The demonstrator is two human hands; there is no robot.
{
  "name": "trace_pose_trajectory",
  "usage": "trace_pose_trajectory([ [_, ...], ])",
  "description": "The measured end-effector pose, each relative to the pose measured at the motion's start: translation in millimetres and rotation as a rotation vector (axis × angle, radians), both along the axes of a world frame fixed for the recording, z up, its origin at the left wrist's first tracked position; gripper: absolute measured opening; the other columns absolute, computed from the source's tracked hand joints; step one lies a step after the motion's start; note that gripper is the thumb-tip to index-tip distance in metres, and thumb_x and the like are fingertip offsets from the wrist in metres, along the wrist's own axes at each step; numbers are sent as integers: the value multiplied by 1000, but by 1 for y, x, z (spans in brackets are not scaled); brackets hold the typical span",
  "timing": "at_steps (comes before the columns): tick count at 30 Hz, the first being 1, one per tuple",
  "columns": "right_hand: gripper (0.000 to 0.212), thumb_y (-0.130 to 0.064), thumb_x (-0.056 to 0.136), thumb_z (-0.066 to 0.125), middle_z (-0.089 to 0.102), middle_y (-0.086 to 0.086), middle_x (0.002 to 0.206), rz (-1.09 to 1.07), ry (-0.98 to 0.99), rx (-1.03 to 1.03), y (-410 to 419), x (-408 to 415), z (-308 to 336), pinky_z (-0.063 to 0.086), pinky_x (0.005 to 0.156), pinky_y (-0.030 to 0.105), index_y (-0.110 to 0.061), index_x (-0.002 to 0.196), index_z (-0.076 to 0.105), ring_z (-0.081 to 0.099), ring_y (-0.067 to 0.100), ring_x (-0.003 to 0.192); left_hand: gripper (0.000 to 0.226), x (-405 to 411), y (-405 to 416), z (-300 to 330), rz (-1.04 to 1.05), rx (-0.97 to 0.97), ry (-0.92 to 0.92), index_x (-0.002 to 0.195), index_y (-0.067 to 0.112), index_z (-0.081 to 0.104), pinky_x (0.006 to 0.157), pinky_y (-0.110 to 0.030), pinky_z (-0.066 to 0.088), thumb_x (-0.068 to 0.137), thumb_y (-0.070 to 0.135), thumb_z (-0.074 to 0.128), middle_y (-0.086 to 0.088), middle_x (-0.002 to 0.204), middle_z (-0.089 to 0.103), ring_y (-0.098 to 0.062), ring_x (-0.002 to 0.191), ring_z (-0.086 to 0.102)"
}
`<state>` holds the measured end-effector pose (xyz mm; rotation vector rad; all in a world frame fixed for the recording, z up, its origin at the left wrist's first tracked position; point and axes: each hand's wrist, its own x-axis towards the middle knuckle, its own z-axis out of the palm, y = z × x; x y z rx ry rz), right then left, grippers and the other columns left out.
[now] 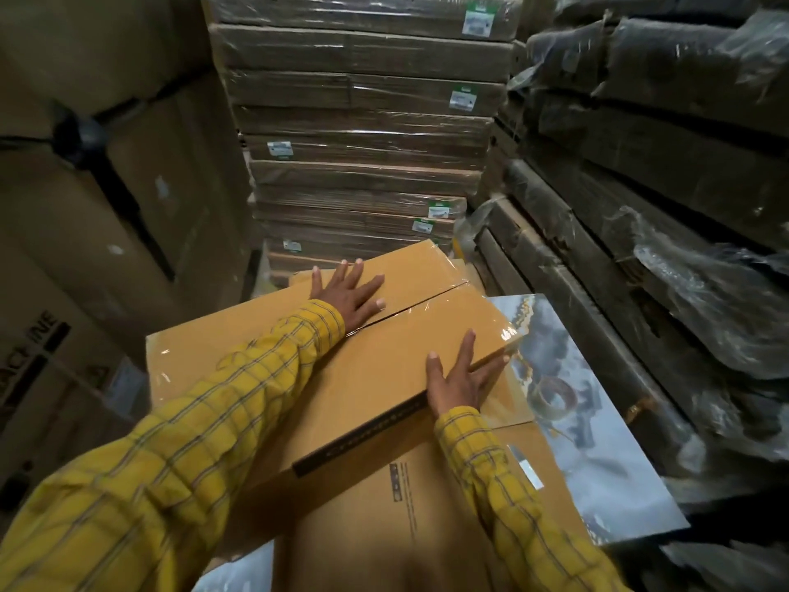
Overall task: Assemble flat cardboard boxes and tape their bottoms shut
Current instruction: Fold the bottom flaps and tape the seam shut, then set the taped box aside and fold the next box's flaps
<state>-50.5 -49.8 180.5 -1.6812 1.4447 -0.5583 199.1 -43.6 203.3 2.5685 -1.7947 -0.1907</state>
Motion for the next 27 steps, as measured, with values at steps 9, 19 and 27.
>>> trace_pose_trajectory([
  [9,78,-36,102,55,-28,4,164,176,10,73,-97,4,2,12,123,41,-43,158,2,-2,30,155,79,0,7,5,242,15,-49,154,50,6,113,-54,22,85,85,12,-5,167,7,-36,149,17],
  [19,61,-26,109,38,25,15,163,306,99,-71,-163,38,16,26,117,38,-26,162,7,31,35,147,91,-36,18,-1,450,20,-122,156,40,8,107,-52,29,80,89,12,-18,156,22,-46,133,33],
  [27,95,-56,98,50,49,27,145,178,251,2,-133,33,26,45,102,42,-18,161,-10,55,45,124,131,-22,22,13,615,-48,337,155,37,-12,110,-56,34,57,97,51,-19,159,19,-47,138,33],
])
